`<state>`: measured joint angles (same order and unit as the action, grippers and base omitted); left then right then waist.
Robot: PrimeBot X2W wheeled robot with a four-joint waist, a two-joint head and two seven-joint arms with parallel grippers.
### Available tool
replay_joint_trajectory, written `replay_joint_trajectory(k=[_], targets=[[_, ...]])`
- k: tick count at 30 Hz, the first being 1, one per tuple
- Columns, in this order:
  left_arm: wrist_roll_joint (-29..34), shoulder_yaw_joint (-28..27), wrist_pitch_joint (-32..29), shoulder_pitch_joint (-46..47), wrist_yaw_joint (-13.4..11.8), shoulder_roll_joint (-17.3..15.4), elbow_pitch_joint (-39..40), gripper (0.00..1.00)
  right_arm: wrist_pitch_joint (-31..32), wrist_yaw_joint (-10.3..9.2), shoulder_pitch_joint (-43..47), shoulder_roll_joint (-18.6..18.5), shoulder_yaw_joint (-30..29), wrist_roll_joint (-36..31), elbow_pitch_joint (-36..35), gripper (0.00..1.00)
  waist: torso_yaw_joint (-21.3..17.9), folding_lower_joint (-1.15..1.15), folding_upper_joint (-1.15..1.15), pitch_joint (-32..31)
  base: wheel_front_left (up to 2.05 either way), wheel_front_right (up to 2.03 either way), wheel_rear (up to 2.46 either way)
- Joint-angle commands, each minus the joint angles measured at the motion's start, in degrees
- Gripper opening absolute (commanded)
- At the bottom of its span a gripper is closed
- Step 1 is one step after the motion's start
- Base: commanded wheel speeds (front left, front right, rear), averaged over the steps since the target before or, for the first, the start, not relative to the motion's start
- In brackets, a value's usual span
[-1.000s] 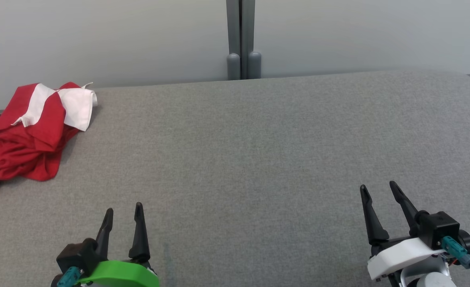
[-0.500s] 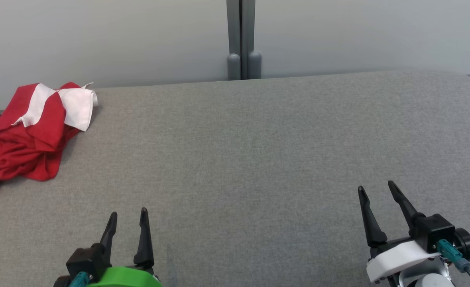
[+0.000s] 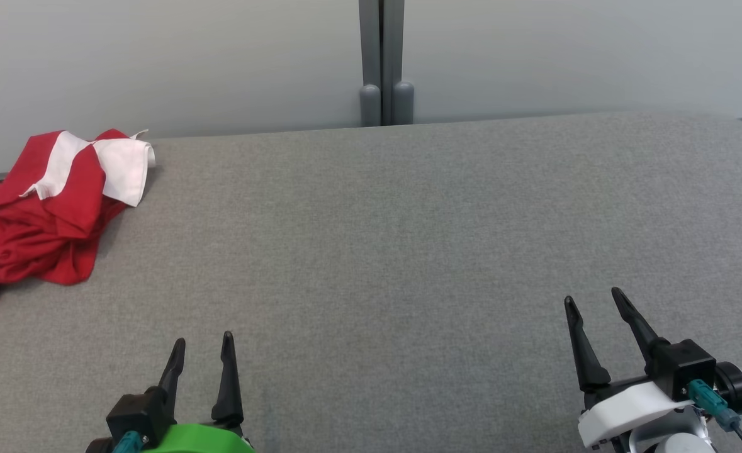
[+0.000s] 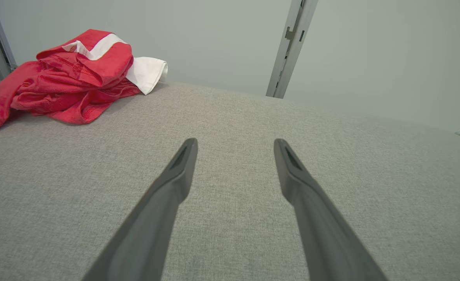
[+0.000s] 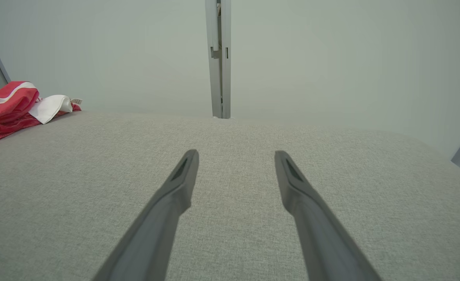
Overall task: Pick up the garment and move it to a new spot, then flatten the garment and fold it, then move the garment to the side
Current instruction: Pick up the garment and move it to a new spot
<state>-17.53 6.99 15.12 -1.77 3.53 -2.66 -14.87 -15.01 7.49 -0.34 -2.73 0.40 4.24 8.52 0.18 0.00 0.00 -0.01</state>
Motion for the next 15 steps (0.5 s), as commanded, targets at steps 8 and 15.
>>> replay_joint_trajectory(k=[8,15], targets=[[0.1,0.1,0.1,-0.1,0.2,-0.4,0.0,1.0,-0.3,0.0,0.8,-0.3,-0.7,0.7,0.2,1.0,1.2,0.0,0.0,-0.1,0.0,0.0,0.0],[0.6,0.3,0.1,0.7,0.3,-0.4,0.4,1.0,-0.2,0.0,1.1,-0.2,-1.1,0.7,0.0,1.0,7.3,0.0,0.0,-0.1,0.0,0.0,0.0]])
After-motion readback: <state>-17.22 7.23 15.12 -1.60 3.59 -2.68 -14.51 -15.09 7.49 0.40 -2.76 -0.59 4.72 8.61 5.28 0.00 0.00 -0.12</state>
